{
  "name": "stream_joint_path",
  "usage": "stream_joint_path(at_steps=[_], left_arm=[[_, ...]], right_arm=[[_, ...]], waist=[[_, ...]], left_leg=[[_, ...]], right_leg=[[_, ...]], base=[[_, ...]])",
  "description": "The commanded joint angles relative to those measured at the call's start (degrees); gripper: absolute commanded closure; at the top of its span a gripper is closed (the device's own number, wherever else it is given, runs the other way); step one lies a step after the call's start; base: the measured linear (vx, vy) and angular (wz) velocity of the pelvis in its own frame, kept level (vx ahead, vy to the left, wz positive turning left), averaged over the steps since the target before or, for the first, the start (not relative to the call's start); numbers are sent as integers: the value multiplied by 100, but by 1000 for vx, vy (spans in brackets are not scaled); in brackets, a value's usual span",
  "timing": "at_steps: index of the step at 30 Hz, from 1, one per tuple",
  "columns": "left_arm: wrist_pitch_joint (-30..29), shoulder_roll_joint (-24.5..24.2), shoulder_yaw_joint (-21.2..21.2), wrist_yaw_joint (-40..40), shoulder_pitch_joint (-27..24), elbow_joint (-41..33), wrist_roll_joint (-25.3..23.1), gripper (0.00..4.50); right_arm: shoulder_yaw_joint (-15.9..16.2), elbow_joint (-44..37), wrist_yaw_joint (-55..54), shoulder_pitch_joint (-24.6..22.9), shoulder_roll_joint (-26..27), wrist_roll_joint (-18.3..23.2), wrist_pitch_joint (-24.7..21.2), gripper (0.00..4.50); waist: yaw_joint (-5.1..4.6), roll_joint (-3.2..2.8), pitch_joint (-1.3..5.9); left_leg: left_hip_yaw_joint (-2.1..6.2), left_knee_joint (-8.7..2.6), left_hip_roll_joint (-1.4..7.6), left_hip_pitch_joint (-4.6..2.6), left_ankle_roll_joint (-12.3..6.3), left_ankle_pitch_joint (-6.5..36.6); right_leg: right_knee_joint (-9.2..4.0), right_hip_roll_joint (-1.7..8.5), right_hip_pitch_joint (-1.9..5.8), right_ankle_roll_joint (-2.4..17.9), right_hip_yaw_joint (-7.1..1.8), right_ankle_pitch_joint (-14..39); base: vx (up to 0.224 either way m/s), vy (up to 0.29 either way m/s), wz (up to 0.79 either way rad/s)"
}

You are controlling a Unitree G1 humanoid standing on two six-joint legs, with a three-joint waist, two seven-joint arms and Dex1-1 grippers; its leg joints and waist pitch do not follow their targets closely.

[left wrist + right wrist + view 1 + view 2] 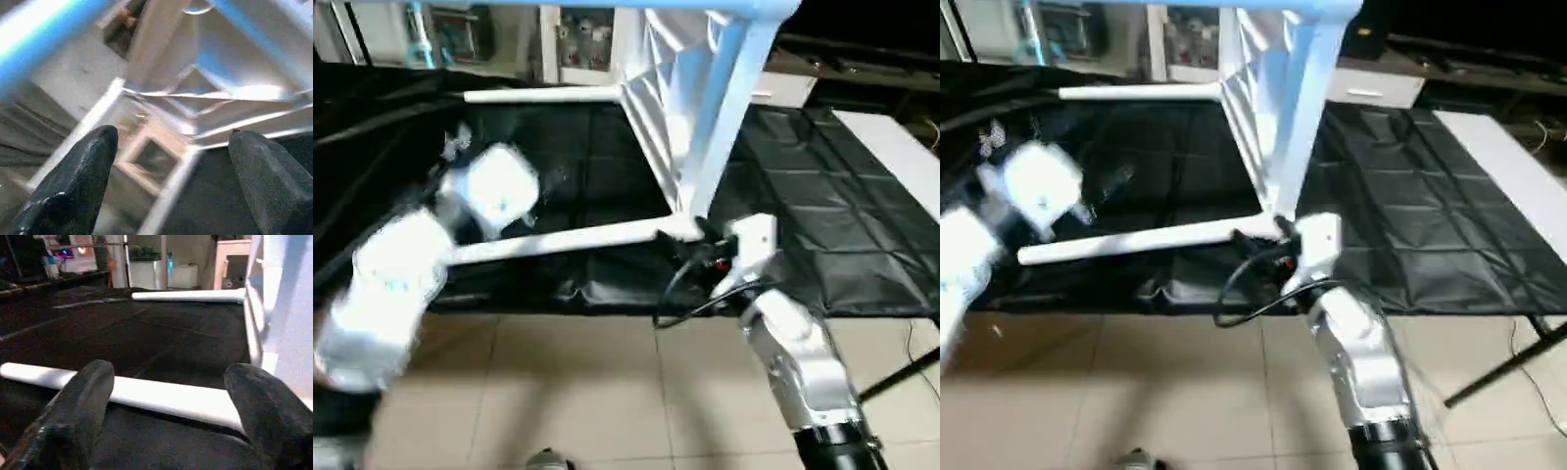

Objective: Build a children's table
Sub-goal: Flip table

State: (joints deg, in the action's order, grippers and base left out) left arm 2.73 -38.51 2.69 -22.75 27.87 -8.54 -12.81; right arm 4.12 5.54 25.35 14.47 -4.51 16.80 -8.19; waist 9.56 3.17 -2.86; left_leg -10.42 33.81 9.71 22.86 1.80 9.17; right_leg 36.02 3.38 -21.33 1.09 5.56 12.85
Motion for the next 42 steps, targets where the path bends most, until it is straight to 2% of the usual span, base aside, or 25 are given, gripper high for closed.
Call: stream_joint_path(at_steps=[1, 2, 4, 5, 7, 8, 9, 10, 11, 14, 16, 17, 18, 20, 21, 22, 23, 25, 26, 28, 30, 32, 33, 38, 42], left_arm=[[249, -108, 26, 76, 306, 143, -273, 13], [327, -163, 43, 46, 464, 223, -313, 5], [452, -262, 90, 4, 825, 374, -433, 0], [471, -278, 98, 5, 893, 396, -456, 0], [396, -345, 155, 41, 1211, 478, -655, 0], [376, -349, 164, 73, 1381, 497, -725, 0], [380, -348, 165, 79, 1409, 506, -737, 0], [401, -349, 182, 80, 1585, 573, -791, 0], [431, -385, 230, 42, 1805, 727, -869, 0], [425, -437, 284, 45, 2063, 1144, -1027, 0], [520, -454, 311, 144, 2199, 1387, -1142, 0], [675, -480, 347, 336, 2349, 1655, -1305, 0], [675, -480, 347, 336, 2349, 1655, -1305, 0], [831, -534, 417, 577, 2605, 2143, -1537, 0], [861, -546, 436, 613, 2672, 2296, -1568, 0], [861, -546, 436, 613, 2672, 2296, -1568, 0], [899, -594, 520, 667, 2815, 2673, -1702, 0], [902, -649, 591, 749, 2931, 2980, -1854, 0], [930, -683, 629, 814, 3034, 3227, -1939, 0], [983, -675, 621, 829, 3082, 3329, -1927, 0], [1103, -668, 616, 925, 3168, 3483, -1950, 0], [1136, -637, 601, 963, 3204, 3556, -1922, 19], [1109, -594, 581, 947, 3200, 3575, -1862, 37], [1226, -516, 615, 879, 3241, 3820, -1800, 69], [1289, -505, 619, 831, 3262, 3891, -1766, 95]], right_arm=[[-98, 104, 190, 133, 4, 181, 30, 25], [-80, 158, 272, 159, 1, 196, 32, 18], [71, 247, 464, 174, -36, 145, 23, 6], [104, 259, 483, 174, -46, 112, 36, 6], [187, 297, 479, 174, -55, -2, 83, 6], [180, 300, 445, 165, -45, -28, 117, 6], [179, 301, 442, 164, -43, -31, 121, 6], [160, 308, 406, 160, -31, -42, 140, 6], [121, 328, 309, 152, -8, -69, 152, 6], [87, 329, 229, 155, 37, -83, 110, 6], [113, 185, 345, 99, 70, 35, 55, 6], [135, -12, 542, 6, 123, 223, 102, 6], [135, -12, 542, 6, 123, 223, 102, 6], [141, -436, 945, -174, 230, 713, 197, 6], [153, -555, 1040, -217, 246, 824, 218, 6], [153, -555, 1040, -217, 246, 824, 218, 6], [250, -716, 1236, -281, 221, 890, 301, 6], [326, -783, 1323, -299, 209, 878, 336, 6], [373, -816, 1338, -298, 210, 824, 376, 6], [377, -816, 1311, -290, 213, 770, 412, 6], [364, -834, 1289, -271, 232, 747, 417, 6], [346, -858, 1267, -259, 232, 717, 434, 2], [336, -871, 1262, -248, 217, 700, 433, 0], [356, -855, 1295, -230, 139, 687, 472, 0], [355, -814, 1269, -190, 137, 624, 522, 0]], waist=[[2, -160, 335], [16, -135, 338], [26, -151, 329], [29, -189, 339], [38, -226, 354], [52, -271, 350], [50, -253, 355], [68, -313, 347], [71, -298, 343], [71, -283, 337], [74, -289, 343], [83, -312, 353], [81, -306, 356], [81, -340, 368], [79, -381, 378], [84, -371, 375], [91, -392, 374], [108, -398, 362], [122, -379, 347], [151, -381, 339], [164, -393, 349], [181, -396, 349], [185, -374, 348], [191, -381, 345], [202, -397, 349]], left_leg=[[288, -545, 463, -269, 668, 2070], [292, -547, 473, -259, 652, 2013], [283, -543, 473, -265, 650, 1994], [283, -536, 475, -276, 691, 2045], [287, -529, 472, -287, 750, 2067], [299, -530, 470, -279, 779, 2083], [293, -526, 473, -286, 787, 2088], [309, -527, 476, -274, 803, 2158], [299, -520, 474, -294, 811, 2248], [305, -514, 467, -255, 746, 2157], [302, -505, 476, -246, 680, 2062], [296, -492, 472, -254, 624, 2091], [315, -500, 490, -245, 624, 2085], [333, -509, 506, -240, 625, 2079], [339, -501, 506, -265, 611, 2190], [344, -510, 504, -251, 602, 2194], [349, -516, 511, -248, 624, 2176], [332, -498, 501, -265, 626, 2253], [330, -502, 488, -266, 628, 2405], [342, -508, 506, -255, 627, 2389], [354, -516, 526, -237, 638, 2318], [341, -506, 529, -270, 659, 2395], [336, -510, 527, -265, 651, 2373], [328, -501, 512, -246, 613, 2287], [338, -502, 525, -261, 625, 2362]], right_leg=[[-383, 685, 88, 559, -403, 452], [-374, 696, 100, 591, -400, 445], [-368, 684, 80, 624, -399, 454], [-366, 684, 72, 639, -399, 440], [-352, 671, 71, 649, -394, 326], [-344, 673, 73, 657, -394, 291], [-342, 676, 73, 673, -395, 261], [-337, 691, 77, 709, -398, 286], [-360, 690, 59, 713, -404, 364], [-353, 707, 91, 736, -412, 412], [-355, 719, 93, 737, -420, 413], [-365, 710, 81, 706, -422, 399], [-352, 720, 102, 696, -421, 366], [-334, 712, 98, 699, -403, 244], [-323, 687, 85, 679, -402, 43], [-323, 687, 97, 687, -397, 8], [-310, 699, 95, 725, -394, -13], [-336, 700, 67, 708, -406, 83], [-375, 714, 68, 683, -421, 394], [-395, 752, 64, 684, -429, 646], [-377, 748, 68, 711, -423, 604], [-373, 738, 31, 757, -429, 518], [-372, 731, 34, 766, -427, 482], [-374, 744, 42, 751, -429, 459], [-379, 746, 29, 749, -426, 556]], base=[[0, 0, 0], [0, 0, 0], [0, 0, 0], [0, 0, 0], [0, 0, 0], [0, 0, 0], [0, 0, 0], [0, 0, 0], [0, 0, 0], [0, 0, 0], [0, 0, 0], [0, 0, 0], [0, 0, 0], [0, 0, 0], [0, 0, 0], [0, 0, 0], [0, 0, 0], [0, 0, 0], [0, 0, 0], [0, 0, 0], [0, 0, 0], [0, 0, 0], [0, 0, 0], [0, 0, 0], [0, 0, 0]])
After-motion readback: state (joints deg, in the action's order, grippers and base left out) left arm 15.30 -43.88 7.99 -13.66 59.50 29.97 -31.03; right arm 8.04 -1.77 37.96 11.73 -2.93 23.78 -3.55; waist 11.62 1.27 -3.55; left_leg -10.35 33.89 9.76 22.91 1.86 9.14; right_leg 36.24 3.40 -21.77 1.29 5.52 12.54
